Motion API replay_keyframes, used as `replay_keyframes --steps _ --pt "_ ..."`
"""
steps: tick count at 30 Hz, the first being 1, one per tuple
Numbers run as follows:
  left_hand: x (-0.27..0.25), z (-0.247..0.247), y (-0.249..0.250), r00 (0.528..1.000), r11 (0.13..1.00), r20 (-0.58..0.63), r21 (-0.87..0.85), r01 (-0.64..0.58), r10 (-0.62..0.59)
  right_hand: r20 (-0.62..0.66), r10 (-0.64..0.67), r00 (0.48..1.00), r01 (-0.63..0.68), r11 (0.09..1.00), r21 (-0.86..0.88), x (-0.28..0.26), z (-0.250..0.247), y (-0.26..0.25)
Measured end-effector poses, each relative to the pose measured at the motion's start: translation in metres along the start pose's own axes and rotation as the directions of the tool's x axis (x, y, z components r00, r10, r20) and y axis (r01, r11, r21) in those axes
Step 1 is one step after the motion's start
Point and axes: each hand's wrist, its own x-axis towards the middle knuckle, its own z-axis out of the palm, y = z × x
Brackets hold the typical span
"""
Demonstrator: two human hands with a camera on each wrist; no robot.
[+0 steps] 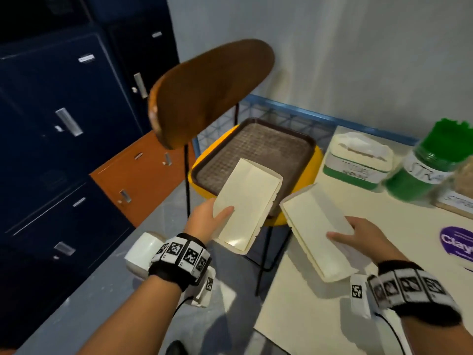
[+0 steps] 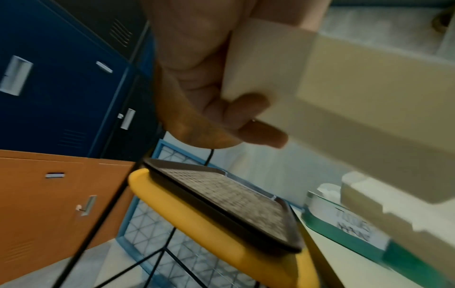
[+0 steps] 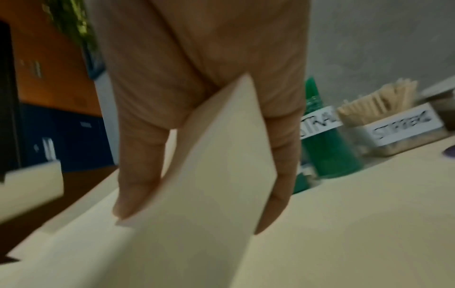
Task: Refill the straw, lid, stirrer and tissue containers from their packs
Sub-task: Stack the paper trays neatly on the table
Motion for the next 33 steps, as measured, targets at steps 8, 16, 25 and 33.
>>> replay_keyframes --steps 8,16,25,33 --pt "-0.013 -0.141 -0.124 0.957 0.982 -0.223 -0.085 0.168 -0.183 0.060 -0.275 0.960 0.237 0.904 0.356 -0.014 0.120 -0.173" --pt "-0.008 -0.194 -0.260 0.841 0.879 -0.260 -0.189 0.438 -0.475 0.320 -0.236 0.918 0.201 0.970 0.139 0.062 0.288 -0.245" --pt "0.003 -0.165 -0.392 0.645 0.699 -0.286 -0.163 0.696 -0.709 0.620 -0.061 0.782 0.354 0.862 -0.362 0.158 0.469 -0.228" --pt "0.013 -0.108 -0.464 0.526 0.561 -0.252 -0.088 0.823 -0.812 0.618 0.040 0.785 0.323 0.824 -0.465 0.217 0.575 -0.226"
